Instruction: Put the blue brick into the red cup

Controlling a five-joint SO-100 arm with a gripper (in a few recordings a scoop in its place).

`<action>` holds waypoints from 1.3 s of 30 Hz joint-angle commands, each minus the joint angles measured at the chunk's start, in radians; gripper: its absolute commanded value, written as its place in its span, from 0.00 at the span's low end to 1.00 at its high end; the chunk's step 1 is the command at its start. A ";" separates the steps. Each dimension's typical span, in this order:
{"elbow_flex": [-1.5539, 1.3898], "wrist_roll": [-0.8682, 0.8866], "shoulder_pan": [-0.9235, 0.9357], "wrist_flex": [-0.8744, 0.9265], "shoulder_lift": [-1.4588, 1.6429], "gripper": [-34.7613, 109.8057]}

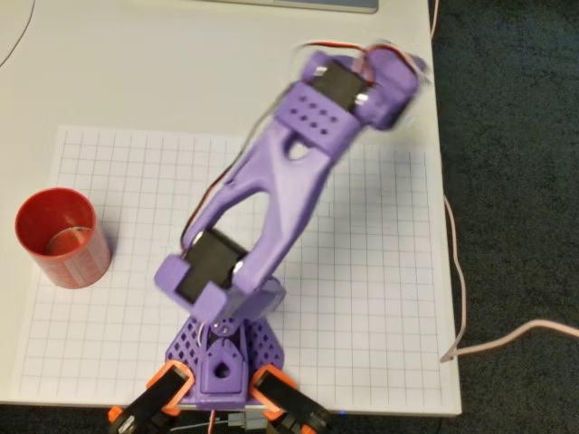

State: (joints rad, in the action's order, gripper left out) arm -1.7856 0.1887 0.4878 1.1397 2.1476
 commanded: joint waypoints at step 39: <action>-0.115 0.218 -1.605 0.380 0.249 0.24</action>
State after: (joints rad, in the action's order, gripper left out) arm -1.8577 0.4111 -1.1351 1.5340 2.3363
